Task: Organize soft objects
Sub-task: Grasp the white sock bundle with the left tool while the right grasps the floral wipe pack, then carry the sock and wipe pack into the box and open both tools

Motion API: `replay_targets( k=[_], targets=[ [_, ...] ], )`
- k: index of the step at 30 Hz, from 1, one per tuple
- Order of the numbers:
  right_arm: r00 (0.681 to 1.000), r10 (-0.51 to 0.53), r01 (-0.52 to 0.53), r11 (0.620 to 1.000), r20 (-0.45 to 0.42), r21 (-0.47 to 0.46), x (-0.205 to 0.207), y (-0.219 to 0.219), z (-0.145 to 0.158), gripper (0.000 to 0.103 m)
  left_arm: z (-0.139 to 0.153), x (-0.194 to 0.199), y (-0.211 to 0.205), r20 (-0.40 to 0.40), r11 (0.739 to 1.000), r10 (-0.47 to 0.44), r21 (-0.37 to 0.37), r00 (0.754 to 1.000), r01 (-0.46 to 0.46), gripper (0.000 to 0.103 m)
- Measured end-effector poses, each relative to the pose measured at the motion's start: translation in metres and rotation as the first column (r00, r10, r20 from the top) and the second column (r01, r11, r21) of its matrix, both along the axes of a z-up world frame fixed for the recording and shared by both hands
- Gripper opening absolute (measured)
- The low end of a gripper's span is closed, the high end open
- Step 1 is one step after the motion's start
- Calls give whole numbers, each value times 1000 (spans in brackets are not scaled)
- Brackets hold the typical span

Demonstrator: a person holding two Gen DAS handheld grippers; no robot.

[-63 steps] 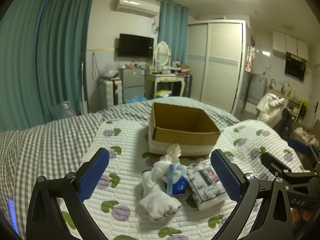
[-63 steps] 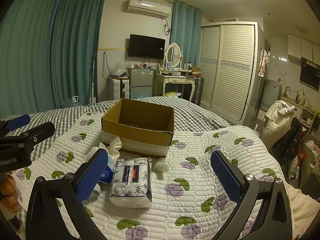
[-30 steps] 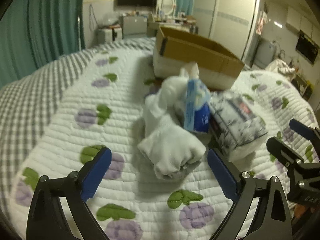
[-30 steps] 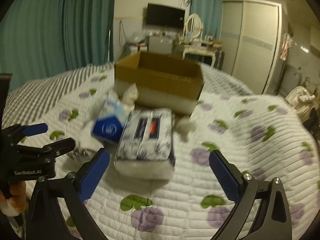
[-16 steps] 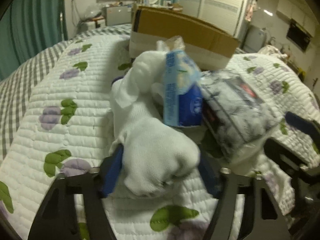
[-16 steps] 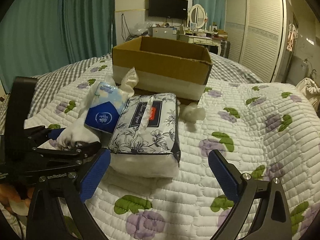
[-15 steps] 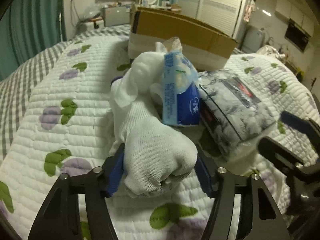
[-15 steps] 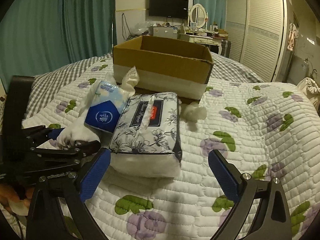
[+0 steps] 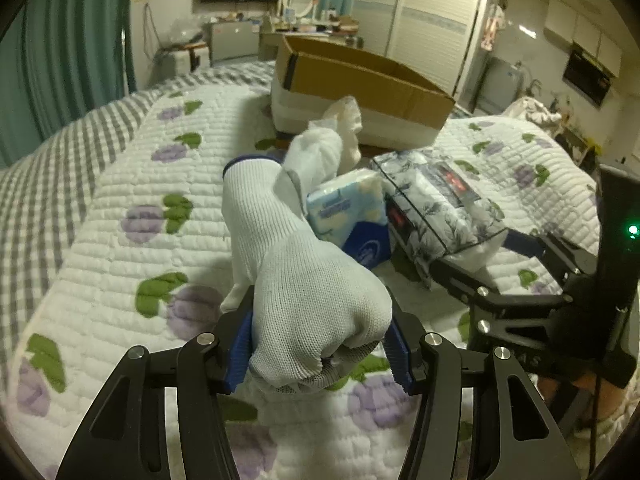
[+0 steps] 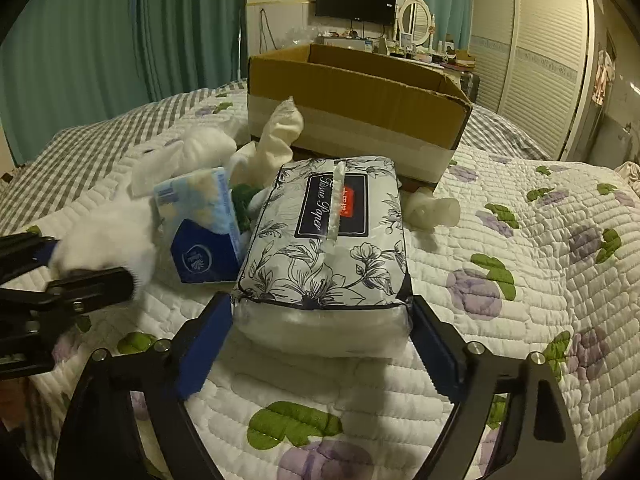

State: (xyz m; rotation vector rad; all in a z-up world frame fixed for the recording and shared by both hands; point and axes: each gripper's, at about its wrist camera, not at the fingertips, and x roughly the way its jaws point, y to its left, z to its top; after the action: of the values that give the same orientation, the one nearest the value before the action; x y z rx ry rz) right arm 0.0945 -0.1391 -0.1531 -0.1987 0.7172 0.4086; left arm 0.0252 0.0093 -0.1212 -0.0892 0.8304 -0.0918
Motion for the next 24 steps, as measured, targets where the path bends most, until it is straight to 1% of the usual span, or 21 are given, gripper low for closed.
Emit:
replay_targets(
  k=[3, 8, 10, 15, 18, 21, 24],
  targets=[
    [1000, 6, -6, 1000, 8, 18, -6, -6, 6, 80, 11, -7, -1, 26, 1000, -1, 3, 1000, 1, 55],
    [998, 22, -25, 998, 55, 60, -27, -17, 27, 74, 30, -22, -10, 61, 1000, -6, 10, 998, 6, 55],
    [997, 26, -32, 996, 78, 78, -36, -20, 37, 70, 39, -30, -13, 82, 1000, -6, 13, 997, 5, 55],
    [991, 34, -49, 992, 127, 116, -52, -29, 63, 69, 63, -38, -16, 128, 1000, 4, 11, 992, -6, 55],
    [987, 35, -58, 988, 155, 146, -57, -35, 84, 69, 80, -33, -17, 155, 1000, 6, 10, 988, -7, 55],
    [983, 40, -71, 983, 180, 171, -53, -43, 110, 69, 98, -22, -21, 189, 1000, 1, 11, 982, -3, 55],
    [978, 46, -85, 979, 204, 184, -37, -51, 137, 69, 119, 3, -28, 230, 999, -19, 33, 973, 11, 55]
  ],
)
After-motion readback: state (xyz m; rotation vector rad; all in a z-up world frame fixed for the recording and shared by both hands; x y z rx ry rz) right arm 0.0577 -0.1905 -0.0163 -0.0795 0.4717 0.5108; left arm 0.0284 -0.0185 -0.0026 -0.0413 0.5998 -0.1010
